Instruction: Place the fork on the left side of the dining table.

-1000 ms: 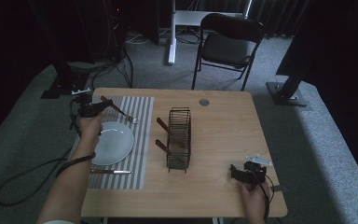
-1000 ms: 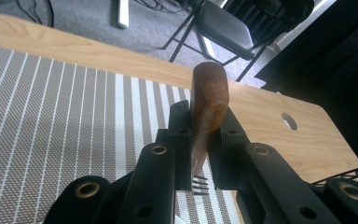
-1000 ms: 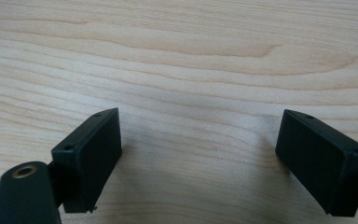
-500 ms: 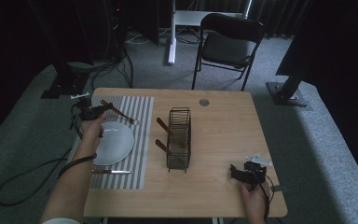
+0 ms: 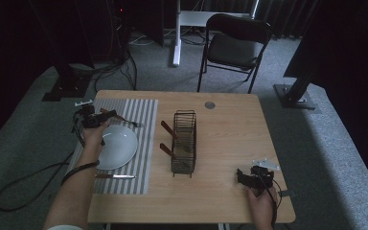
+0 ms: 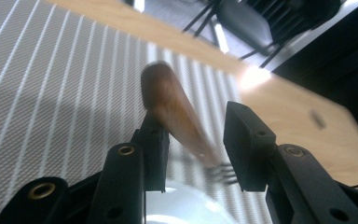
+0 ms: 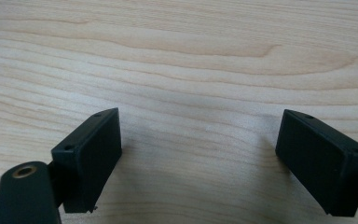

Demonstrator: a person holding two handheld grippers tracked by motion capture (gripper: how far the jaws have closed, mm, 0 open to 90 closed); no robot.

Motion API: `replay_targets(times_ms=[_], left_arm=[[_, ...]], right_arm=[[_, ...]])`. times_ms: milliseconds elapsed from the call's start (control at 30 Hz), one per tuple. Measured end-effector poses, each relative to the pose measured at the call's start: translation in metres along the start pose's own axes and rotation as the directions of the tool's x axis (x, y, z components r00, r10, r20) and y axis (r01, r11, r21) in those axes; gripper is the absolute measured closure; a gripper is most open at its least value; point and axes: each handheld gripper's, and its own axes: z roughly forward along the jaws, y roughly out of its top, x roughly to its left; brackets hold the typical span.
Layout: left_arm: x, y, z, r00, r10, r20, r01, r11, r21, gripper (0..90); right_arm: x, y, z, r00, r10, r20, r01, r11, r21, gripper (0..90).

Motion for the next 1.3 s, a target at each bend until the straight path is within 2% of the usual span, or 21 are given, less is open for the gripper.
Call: replay_targets(times_ms=[33,67,133,167,200,300,367,433,467,500,533,633,667,800,833,933,1067,1133,1200,1267,1300], left_arm=[[0.001,-0.001,0.001,1.0,-0.002,-0.008,0.002,1.0,0.001,58.4],[0.002,-0.001,0.002,0.9995,-0.022,-0.025,0.022,0.9997,0.007,53.7],[0.003,0.0,0.007,0.9933,-0.085,-0.078,0.088,0.9952,0.042,50.7],[0.005,0.0,0.009,0.9913,-0.1,-0.086,0.105,0.9925,0.062,46.8],[0.007,-0.001,0.01,0.9918,-0.1,-0.079,0.106,0.9915,0.075,42.6],[0.009,-0.004,0.012,0.9892,-0.074,-0.127,0.086,0.9913,0.099,42.2],[0.011,-0.004,0.013,0.9887,-0.078,-0.128,0.091,0.9907,0.101,42.2],[0.014,-0.004,0.014,0.9863,-0.102,-0.13,0.115,0.9879,0.103,42.2],[0.015,-0.003,0.014,0.9823,-0.117,-0.146,0.129,0.9888,0.075,38.7],[0.016,-0.002,0.014,0.9811,-0.129,-0.144,0.143,0.986,0.086,37.8],[0.017,-0.002,0.015,0.9802,-0.125,-0.153,0.14,0.9857,0.094,37.7],[0.016,-0.001,0.017,0.9784,-0.048,-0.201,0.074,0.9899,0.121,37.7],[0.016,-0.001,0.018,0.9771,-0.036,-0.209,0.065,0.989,0.133,37.7],[0.02,-0.004,0.023,0.9722,-0.047,-0.229,0.089,0.9796,0.18,37.7],[0.02,-0.004,0.023,0.9722,-0.047,-0.229,0.089,0.9796,0.18,37.7],[0.021,-0.008,0.023,0.9665,-0.029,-0.255,0.078,0.9797,0.185,37.7],[0.02,-0.005,0.02,0.9671,0.005,-0.255,0.04,0.9845,0.171,34.2],[0.02,-0.004,0.019,0.9641,-0.011,-0.265,0.054,0.9865,0.155,34.1],[0.018,-0.005,0.017,0.9668,-0.032,-0.253,0.071,0.9867,0.146,34.1],[0.015,-0.007,0.017,0.9686,0.005,-0.248,0.033,0.9886,0.147,34.1],[0.013,-0.008,0.017,0.9661,0.03,-0.256,0.011,0.9877,0.156,34.1]], right_arm=[[0.0,0.0,0.0,1.0,0.0,0.0,0.0,1.0,0.0,13.9],[0.0,0.0,0.0,1.0,0.0,0.0,0.0,1.0,0.0,13.9],[0.0,0.0,0.0,1.0,0.0,0.0,0.0,1.0,0.0,13.8],[0.0,0.0,0.0,1.0,0.0,0.0,0.0,1.0,0.0,13.8],[0.0,0.0,0.0,1.0,0.0,0.0,0.0,1.0,0.0,13.9],[0.0,0.0,0.0,1.0,0.001,0.0,-0.001,1.0,0.0,13.8],[0.0,0.0,0.0,1.0,0.0,0.0,0.0,1.0,0.0,13.9],[0.0,0.0,0.0,1.0,0.0,0.0,0.0,1.0,0.0,13.8],[0.0,0.0,0.0,1.0,0.0,0.0,0.0,1.0,0.0,13.8],[0.0,0.0,0.0,1.0,0.0,0.0,0.0,1.0,0.0,13.9],[0.0,0.0,0.0,1.0,0.0,0.0,0.0,1.0,0.0,13.8],[0.0,0.0,0.0,1.0,0.0,0.0,0.0,1.0,0.0,13.9],[0.0,0.0,0.0,1.0,0.0,0.0,0.0,1.0,0.0,13.8],[0.0,0.0,0.0,1.0,0.0,0.0,0.0,1.0,0.0,13.9],[0.0,0.0,0.0,1.0,0.0,0.0,0.0,1.0,0.0,13.9],[0.0,0.0,0.0,1.0,0.001,0.0,-0.001,1.0,0.0,13.9],[0.0,0.0,0.0,1.0,0.0,0.0,0.0,1.0,0.0,13.9],[0.0,0.0,0.0,1.0,0.0,0.001,0.0,1.0,0.0,13.9],[0.0,0.0,0.0,1.0,0.001,0.001,-0.001,1.0,0.0,13.9],[0.0,0.0,0.0,1.0,0.0,0.001,0.0,1.0,0.0,13.9],[0.0,0.0,0.0,1.0,0.001,0.001,-0.001,1.0,0.0,13.9]])
